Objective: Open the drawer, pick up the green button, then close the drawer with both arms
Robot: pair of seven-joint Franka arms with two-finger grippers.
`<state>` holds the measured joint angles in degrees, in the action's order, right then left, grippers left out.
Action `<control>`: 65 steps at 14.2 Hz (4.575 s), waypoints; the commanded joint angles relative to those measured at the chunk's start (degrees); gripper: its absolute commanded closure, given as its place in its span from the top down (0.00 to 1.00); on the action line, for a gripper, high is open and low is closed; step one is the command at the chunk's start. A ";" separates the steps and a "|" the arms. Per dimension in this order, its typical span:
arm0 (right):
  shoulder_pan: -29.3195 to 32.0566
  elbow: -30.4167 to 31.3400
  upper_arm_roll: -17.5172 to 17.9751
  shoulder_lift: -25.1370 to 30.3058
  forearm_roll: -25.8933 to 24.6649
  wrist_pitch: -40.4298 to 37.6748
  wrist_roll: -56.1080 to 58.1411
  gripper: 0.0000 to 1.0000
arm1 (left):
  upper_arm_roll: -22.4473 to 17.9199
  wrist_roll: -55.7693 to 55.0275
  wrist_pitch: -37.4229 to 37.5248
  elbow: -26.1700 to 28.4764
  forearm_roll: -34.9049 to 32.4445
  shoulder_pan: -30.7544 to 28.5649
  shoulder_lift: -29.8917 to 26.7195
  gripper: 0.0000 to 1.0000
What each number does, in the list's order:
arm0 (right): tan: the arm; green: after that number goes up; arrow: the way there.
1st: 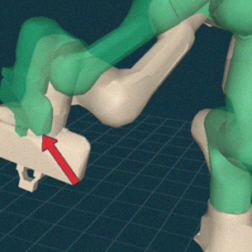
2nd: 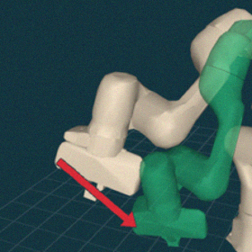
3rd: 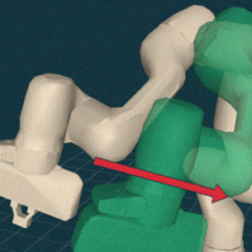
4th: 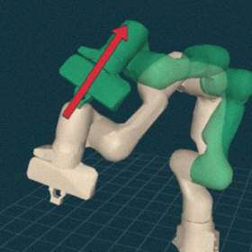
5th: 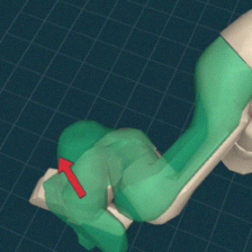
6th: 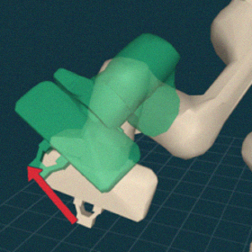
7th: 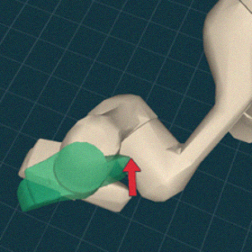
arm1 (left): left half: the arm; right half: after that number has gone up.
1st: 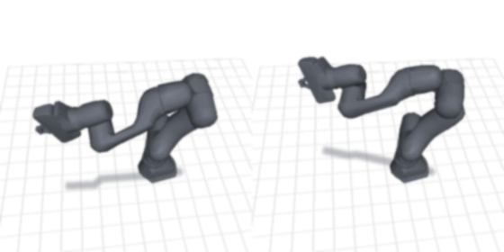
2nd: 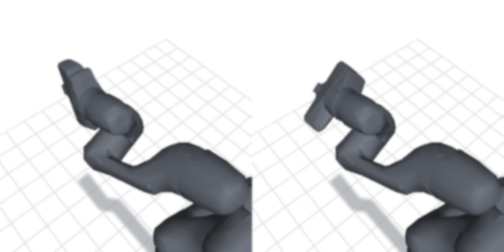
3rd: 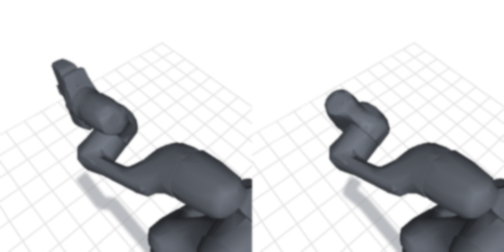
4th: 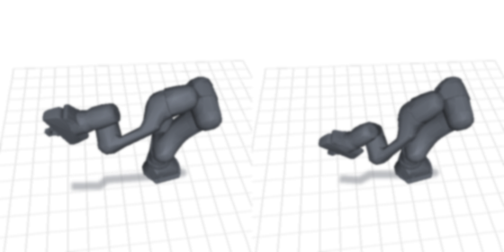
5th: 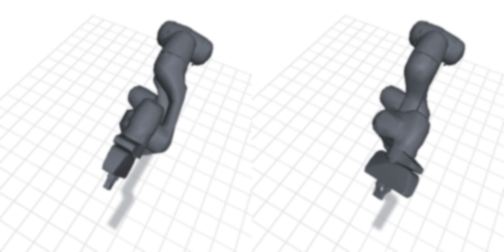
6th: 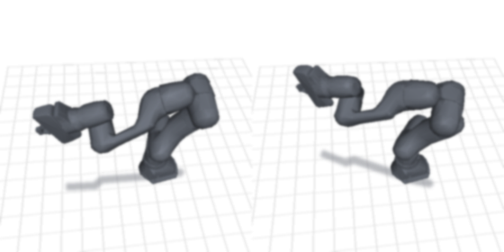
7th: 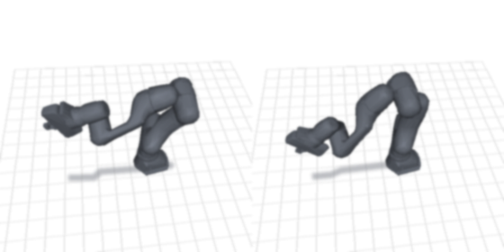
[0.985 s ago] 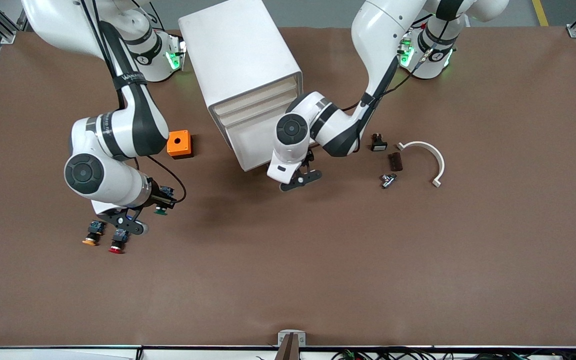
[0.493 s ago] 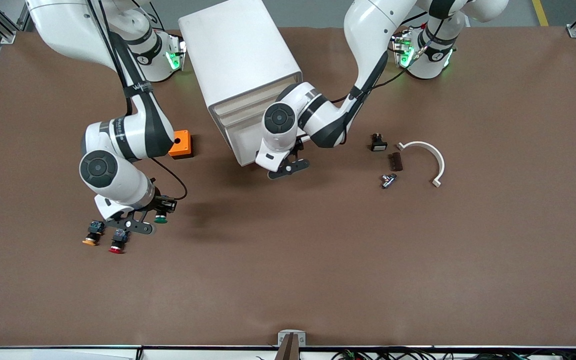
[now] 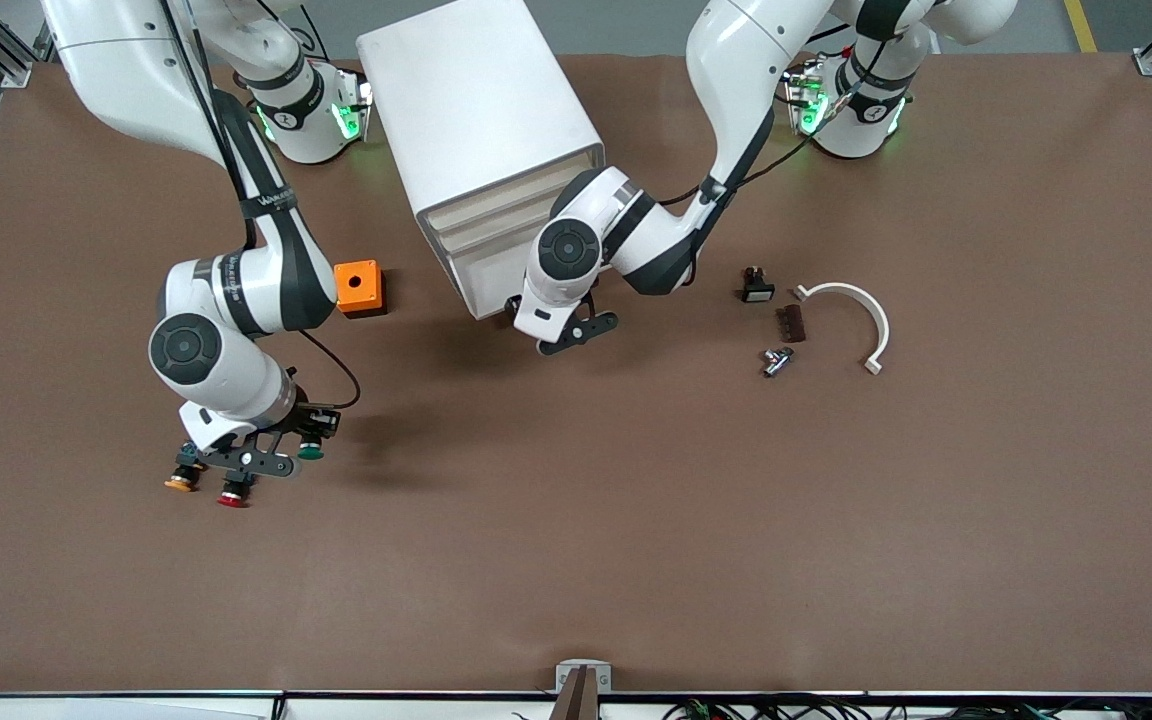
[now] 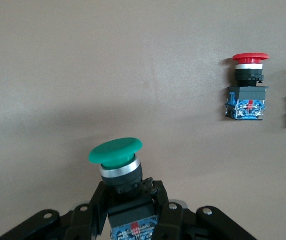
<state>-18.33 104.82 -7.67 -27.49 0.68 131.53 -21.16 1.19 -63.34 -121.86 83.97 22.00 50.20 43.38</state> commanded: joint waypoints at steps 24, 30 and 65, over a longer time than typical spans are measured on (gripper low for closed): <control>7.70 -7.17 0.90 -11.89 -0.59 5.58 -6.52 0.00 | 0.84 -3.11 9.10 -3.11 2.81 -8.18 -3.04 0.99; 7.08 -9.63 0.90 -13.99 -0.77 5.58 -9.42 0.00 | 0.48 1.08 14.77 -3.99 -2.89 -11.95 -6.02 0.99; 13.23 -11.13 0.72 18.16 -1.38 -40.81 16.50 1.00 | -10.51 69.49 28.52 9.99 -20.58 -48.18 -49.53 1.00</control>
<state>-6.39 92.41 -7.74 -13.38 0.33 92.94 -5.31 -9.57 5.81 -92.97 95.86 3.50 1.75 -5.70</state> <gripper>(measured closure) 0.000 0.000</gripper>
